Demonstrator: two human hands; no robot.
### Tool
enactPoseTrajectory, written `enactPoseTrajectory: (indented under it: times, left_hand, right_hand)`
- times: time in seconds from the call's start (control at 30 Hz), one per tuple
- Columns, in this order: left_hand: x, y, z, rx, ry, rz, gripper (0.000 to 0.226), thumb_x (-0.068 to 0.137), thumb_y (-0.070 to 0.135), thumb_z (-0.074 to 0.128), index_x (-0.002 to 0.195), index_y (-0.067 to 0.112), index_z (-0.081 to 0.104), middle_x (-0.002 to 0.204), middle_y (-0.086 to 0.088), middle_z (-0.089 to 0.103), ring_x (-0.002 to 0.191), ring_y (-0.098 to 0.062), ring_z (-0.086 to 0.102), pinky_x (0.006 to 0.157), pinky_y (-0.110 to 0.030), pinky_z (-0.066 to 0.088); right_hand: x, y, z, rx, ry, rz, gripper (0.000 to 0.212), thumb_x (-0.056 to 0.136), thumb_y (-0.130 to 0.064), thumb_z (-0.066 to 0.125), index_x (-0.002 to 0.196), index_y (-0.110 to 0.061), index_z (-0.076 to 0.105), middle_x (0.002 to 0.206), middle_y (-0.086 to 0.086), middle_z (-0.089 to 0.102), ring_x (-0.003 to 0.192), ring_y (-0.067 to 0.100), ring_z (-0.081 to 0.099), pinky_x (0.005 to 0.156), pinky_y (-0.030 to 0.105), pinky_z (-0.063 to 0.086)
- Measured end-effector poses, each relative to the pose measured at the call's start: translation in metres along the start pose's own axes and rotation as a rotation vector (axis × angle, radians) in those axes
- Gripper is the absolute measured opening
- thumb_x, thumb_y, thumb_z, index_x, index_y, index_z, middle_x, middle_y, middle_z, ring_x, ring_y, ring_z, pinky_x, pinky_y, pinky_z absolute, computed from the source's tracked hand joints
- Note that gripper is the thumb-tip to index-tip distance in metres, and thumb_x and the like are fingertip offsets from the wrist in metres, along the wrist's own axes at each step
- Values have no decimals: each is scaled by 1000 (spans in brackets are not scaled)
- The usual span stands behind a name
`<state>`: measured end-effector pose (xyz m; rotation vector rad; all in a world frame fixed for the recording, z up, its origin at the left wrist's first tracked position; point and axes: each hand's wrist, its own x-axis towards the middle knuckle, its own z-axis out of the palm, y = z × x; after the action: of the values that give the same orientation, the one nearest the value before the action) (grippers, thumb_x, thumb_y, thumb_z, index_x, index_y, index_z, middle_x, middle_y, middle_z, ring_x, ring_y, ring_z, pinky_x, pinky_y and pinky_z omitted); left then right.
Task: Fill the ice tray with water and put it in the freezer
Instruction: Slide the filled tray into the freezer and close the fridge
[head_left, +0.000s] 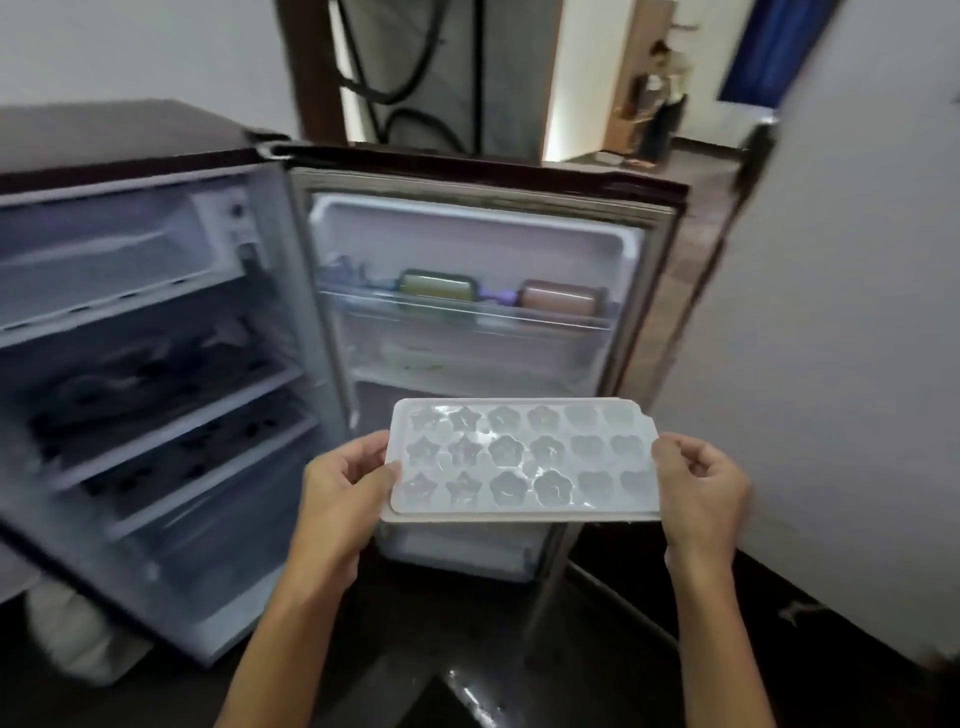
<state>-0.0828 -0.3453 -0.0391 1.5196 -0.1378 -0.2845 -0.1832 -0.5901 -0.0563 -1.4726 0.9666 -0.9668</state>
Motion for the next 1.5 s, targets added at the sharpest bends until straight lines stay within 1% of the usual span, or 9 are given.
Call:
enactPoseTrajectory:
  times: [0.23, 0.5, 0.63, 0.7, 0.77, 0.87, 1.2, 1.33, 1.5]
  left_hand:
    - [10, 1, -77, 8, 333, -27, 36, 88, -8, 53, 96, 22, 70, 88, 3, 76, 80, -9, 72, 59, -19, 55]
    - [33, -2, -116, -30, 739, -65, 29, 90, -7, 51, 102, 15, 67, 89, -1, 71, 63, -3, 65, 50, -12, 50]
    - [53, 0, -133, 1, 870, -61, 30, 91, -6, 51, 114, 7, 65, 109, -25, 66, 93, -50, 60, 85, -57, 50]
    - [66, 2, -145, 23, 930, -43, 29, 90, -5, 53, 101, 18, 67, 101, -18, 70, 75, -37, 65, 79, -51, 53]
    - [79, 6, -159, 64, 944, -27, 33, 90, -5, 53, 91, 25, 68, 87, 2, 74, 65, -8, 67, 63, -27, 55]
    - [105, 14, -182, 65, 965, -3, 36, 88, -8, 52, 88, 24, 67, 70, 18, 71, 68, 7, 66, 52, -7, 47]
    - [223, 35, -287, 217, 1066, -20, 34, 85, -11, 44, 87, 15, 66, 66, 11, 64, 63, -6, 59, 50, -12, 45]
    - [276, 39, -333, 377, 1125, -37, 29, 84, -3, 53, 108, 5, 68, 86, 0, 62, 80, -18, 57, 72, -24, 43]
    - [333, 43, -378, 578, 1084, -102, 19, 82, -2, 52, 77, 16, 59, 78, -4, 54, 77, -19, 50, 69, -27, 41]
  right_hand:
    - [-9, -3, 119, -9, -347, -14, 14, 67, -31, 63, 73, -22, 71, 66, -8, 70, 65, 11, 62, 68, 33, 51]
    - [-19, -17, 240, -31, -699, -92, 8, 81, -14, 66, 84, -19, 72, 75, -1, 70, 68, 15, 63, 63, 25, 48]
    - [-23, -21, 291, -50, -831, -128, 7, 83, -18, 66, 86, -22, 70, 76, -5, 70, 72, 15, 65, 65, 30, 53]
    - [-24, -24, 317, -58, -884, -153, 7, 83, -19, 66, 86, -24, 70, 77, -5, 70, 74, 14, 66, 64, 29, 52]
    - [-26, -28, 343, -62, -917, -167, 8, 83, -17, 65, 87, -22, 70, 79, -5, 70, 76, 15, 66, 67, 30, 52]
    - [-30, -33, 380, -62, -956, -197, 12, 83, -16, 63, 90, -23, 71, 79, -9, 69, 78, 12, 65, 65, 26, 46]
    - [-55, -59, 523, -72, -1005, -398, 23, 92, -13, 53, 105, -10, 72, 80, -4, 63, 79, 17, 57, 73, 26, 39]
    - [-66, -63, 583, -100, -959, -477, 24, 96, -13, 51, 104, -1, 70, 91, 16, 72, 88, 35, 64, 73, 32, 43]
    - [-74, -61, 650, -199, -943, -471, 27, 100, -14, 48, 112, -1, 67, 104, 22, 70, 100, 38, 64, 84, 36, 47]
